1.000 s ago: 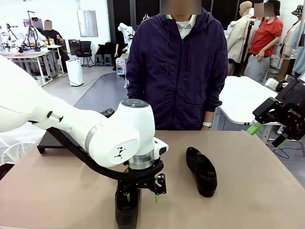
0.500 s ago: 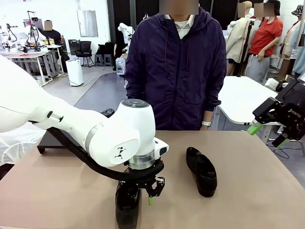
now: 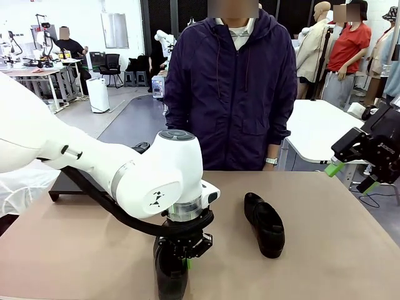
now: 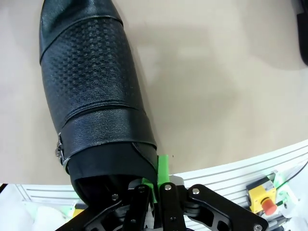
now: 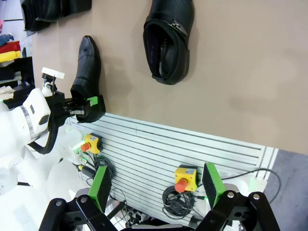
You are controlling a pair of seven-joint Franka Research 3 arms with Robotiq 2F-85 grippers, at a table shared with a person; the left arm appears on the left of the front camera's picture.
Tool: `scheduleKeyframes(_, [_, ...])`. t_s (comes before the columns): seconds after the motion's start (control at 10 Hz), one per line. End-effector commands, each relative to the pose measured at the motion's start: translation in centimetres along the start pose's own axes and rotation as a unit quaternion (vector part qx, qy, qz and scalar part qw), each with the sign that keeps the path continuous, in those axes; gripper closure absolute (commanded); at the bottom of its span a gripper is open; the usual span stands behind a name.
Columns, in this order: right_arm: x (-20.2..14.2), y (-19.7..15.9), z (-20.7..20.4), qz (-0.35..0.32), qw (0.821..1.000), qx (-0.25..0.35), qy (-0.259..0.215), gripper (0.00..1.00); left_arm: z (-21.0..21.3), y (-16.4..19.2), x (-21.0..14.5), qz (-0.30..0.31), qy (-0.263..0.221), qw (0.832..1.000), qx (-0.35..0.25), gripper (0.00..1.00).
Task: Organize the shoes by placing them on the stand.
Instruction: Place the Shoe from the middle of the table onto the Shoes Stand.
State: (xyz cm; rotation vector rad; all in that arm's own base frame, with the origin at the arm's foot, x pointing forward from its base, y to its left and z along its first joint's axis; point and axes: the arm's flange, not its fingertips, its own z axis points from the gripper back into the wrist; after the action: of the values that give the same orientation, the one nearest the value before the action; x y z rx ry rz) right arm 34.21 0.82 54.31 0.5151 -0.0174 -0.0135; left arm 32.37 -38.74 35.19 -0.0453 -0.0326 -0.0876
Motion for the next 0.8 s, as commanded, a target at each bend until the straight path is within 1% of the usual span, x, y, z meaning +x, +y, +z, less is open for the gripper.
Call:
scheduleKeyframes(0.0, [0.2,0.2,0.3,0.003,1.000,0.003,0.002,0.00,0.2,0.1,-0.2,0.011,-0.008,1.000,0.008,1.00])
scheduleKeyframes(0.2, [0.2,0.2,0.3,0.003,1.000,0.003,0.002,0.00,0.6,0.5,-0.4,0.008,-0.011,1.000,0.013,1.00])
scheduleKeyframes(0.3, [0.2,0.2,0.3,0.003,1.000,0.003,0.002,0.00,2.1,0.8,-0.7,-0.015,-0.011,1.000,-0.004,1.00])
scheduleKeyframes(0.4, [0.2,0.2,0.3,0.003,1.000,0.003,0.002,0.00,4.8,1.3,-1.3,-0.029,-0.027,0.999,-0.006,1.00])
scheduleKeyframes(0.5, [0.2,0.2,0.3,0.003,1.000,0.003,0.002,0.00,8.5,2.1,-2.3,-0.028,-0.044,0.999,-0.013,1.00])
scheduleKeyframes(0.6, [0.2,0.2,0.3,0.003,1.000,0.003,0.002,0.00,11.1,2.7,-3.4,-0.026,-0.053,0.998,-0.019,1.00])
scheduleKeyframes(0.7, [0.2,0.2,0.3,0.003,1.000,0.003,0.002,0.00,13.0,3.0,-4.8,-0.051,-0.059,0.997,-0.029,1.00])
